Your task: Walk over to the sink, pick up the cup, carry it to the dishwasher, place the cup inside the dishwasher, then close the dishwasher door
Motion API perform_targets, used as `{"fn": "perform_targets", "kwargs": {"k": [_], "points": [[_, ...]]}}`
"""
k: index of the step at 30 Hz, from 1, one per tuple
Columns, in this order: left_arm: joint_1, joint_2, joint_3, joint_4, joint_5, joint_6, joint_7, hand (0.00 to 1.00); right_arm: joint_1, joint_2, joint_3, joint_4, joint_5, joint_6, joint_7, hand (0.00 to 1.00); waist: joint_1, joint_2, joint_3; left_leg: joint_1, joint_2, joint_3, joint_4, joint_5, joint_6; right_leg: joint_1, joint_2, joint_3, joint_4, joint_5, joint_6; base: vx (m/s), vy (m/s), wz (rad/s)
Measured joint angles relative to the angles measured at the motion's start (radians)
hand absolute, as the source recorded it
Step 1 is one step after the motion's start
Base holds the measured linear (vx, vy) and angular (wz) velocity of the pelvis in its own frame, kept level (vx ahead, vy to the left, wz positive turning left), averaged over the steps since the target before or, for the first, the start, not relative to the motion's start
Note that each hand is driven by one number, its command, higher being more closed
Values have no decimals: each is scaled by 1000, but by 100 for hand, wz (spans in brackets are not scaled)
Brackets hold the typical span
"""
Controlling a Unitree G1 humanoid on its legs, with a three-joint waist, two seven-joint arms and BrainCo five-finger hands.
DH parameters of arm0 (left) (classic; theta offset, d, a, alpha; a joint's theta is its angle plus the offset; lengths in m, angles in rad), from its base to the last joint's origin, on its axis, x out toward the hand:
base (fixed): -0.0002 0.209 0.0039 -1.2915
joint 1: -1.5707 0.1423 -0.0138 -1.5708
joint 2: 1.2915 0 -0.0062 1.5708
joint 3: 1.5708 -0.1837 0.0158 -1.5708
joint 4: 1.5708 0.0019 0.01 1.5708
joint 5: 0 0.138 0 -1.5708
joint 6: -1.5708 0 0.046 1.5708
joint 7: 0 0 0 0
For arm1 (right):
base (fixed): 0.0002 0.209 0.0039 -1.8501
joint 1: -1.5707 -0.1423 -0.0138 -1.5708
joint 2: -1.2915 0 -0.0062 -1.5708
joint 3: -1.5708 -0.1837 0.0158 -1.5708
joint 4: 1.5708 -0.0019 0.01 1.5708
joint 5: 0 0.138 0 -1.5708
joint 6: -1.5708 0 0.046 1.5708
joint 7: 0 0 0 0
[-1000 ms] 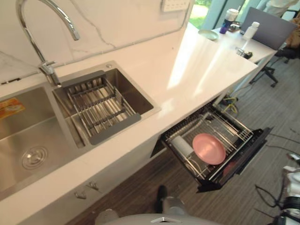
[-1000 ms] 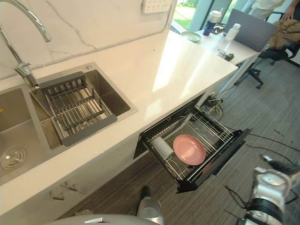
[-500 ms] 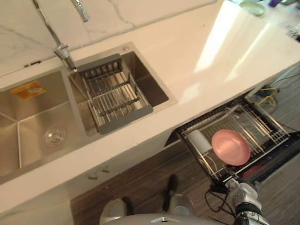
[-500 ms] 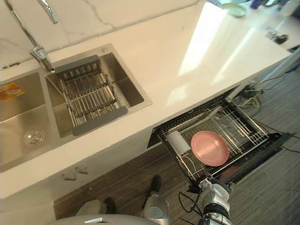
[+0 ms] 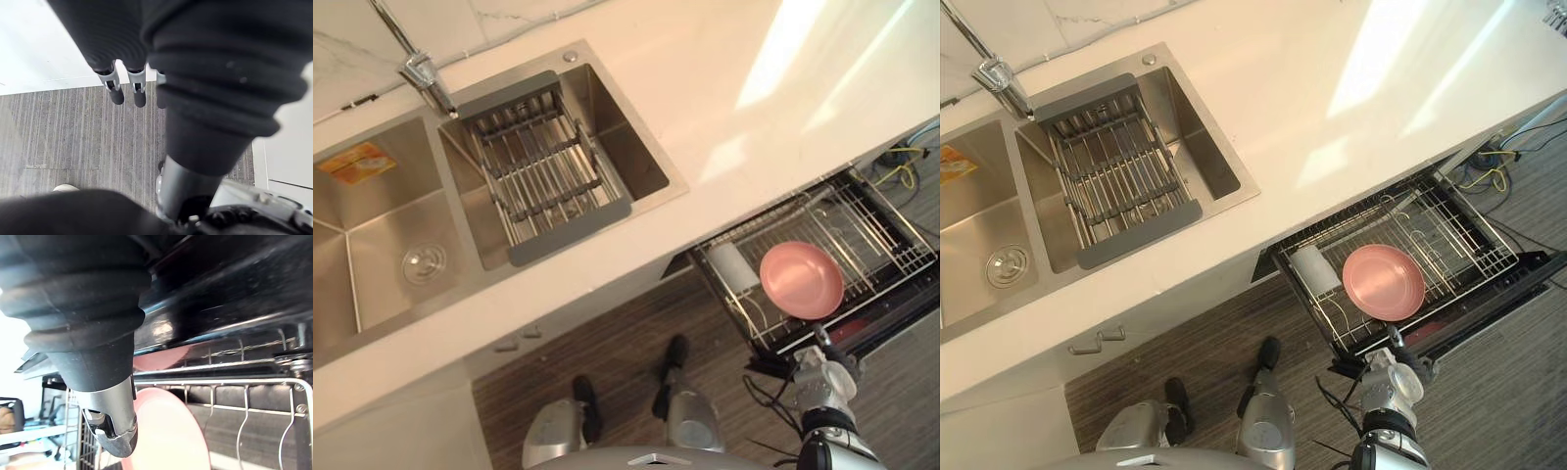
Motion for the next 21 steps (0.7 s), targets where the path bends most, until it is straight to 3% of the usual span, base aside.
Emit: {"fn": "perform_targets", "kwargs": {"k": [2,5,11,16,18,19,21], "points": [[0,-10,-4,3,-20,-10,-6,0,-3,9,35,-85,31,-42,52,0,-1,18,9,-3,-4,-19,-11,8,0,0,-1,-11,-7,5,-2,-44,4,6],[-1,-28,-3,12,-40,-16,-9,0,-23,45,43,-154,31,-59,98,0,1,43,15,-7,-1,-57,-11,7,-7,12,1,-36,-8,2,-7,-47,-3,17],[-1,-37,7,39,-61,-22,-9,0,-67,38,118,-162,37,1,216,0,11,49,15,-10,12,-109,-9,15,-25,42,10,-89,-8,-8,-18,-33,-12,21],[0,-47,34,44,-100,-39,-5,0,-124,7,147,-131,122,77,275,0,53,51,14,-8,26,-193,-14,45,-26,98,18,-184,-7,-24,-17,2,-30,44],[6,-53,48,51,-101,-51,-5,0,-183,-26,148,-53,185,78,314,0,66,51,14,-12,26,-225,-23,69,-28,110,16,-221,-7,-26,-15,13,-32,52],[7,-54,49,51,-100,-54,-5,0,-213,-49,152,-23,210,76,319,0,88,52,14,-14,25,-240,-41,89,-30,109,16,-236,-7,-27,-16,-19,-33,55],[8,-55,49,56,-97,-66,-6,0,-241,-59,152,23,271,44,333,0,101,51,14,-23,28,-270,-69,117,-34,102,16,-268,8,-38,-29,-39,-45,47]]}}
